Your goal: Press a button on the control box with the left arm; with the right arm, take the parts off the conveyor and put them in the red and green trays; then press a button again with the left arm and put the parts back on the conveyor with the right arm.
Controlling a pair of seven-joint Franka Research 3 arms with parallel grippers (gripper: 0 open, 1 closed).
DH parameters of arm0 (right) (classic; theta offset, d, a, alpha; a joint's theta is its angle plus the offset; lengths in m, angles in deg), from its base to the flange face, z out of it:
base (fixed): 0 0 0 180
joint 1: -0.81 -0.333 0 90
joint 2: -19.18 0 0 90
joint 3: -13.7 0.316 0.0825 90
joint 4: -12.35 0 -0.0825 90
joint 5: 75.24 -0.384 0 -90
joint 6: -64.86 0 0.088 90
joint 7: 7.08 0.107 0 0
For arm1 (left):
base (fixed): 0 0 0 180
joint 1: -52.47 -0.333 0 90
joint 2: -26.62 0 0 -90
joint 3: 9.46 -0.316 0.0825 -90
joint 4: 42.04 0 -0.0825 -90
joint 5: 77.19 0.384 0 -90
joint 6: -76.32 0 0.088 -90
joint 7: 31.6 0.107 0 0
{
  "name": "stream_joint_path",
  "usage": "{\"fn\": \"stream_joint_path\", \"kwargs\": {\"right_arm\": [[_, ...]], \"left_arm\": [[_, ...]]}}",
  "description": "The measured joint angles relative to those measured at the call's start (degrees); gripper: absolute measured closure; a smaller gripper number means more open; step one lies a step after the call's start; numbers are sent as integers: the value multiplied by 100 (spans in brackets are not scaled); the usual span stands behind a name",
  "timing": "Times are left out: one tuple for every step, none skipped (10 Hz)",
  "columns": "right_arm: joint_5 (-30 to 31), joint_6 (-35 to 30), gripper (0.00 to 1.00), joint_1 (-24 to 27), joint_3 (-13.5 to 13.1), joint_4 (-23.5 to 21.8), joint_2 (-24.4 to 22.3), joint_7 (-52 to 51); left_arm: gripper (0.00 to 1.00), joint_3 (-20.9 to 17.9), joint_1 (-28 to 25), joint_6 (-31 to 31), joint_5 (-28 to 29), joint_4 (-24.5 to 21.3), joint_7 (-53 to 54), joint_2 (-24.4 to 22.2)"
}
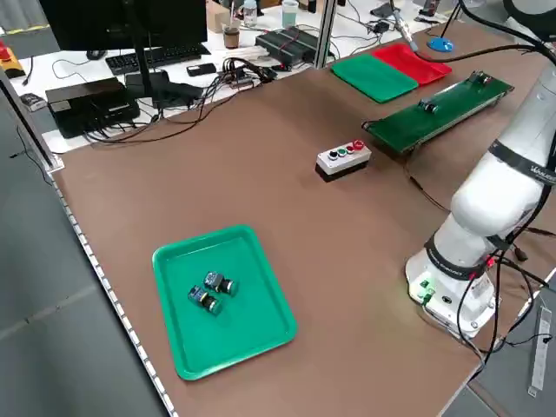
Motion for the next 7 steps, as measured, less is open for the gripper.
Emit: {"fn": "stream_joint_path", "kwargs": {"right_arm": [[75,-146,0,857,914,-14,-197,-7],[157,-203,0,1236,1358,-46,-385,-7],[204,-220,0,1295,1464,-83,-577,-6],[219,-240,0,1296,1485,-126,-782,-6],[223,-261,0,1297,1488,-202,-974,-6],[228,-269,0,1308,1488,-249,-1089,-6],[230,-269,0,1340,1488,-264,-1125,-6]], "left_arm": [[0,-2,-4,0,0,0,0,0],[0,-4,-6,0,0,1,0,0],[0,-7,-7,0,0,1,0,0],[0,-8,-7,0,0,1,0,0],[0,-8,-7,0,0,2,0,0],[0,-8,-7,0,0,2,0,0],[0,-9,-10,0,0,2,0,0]]}}
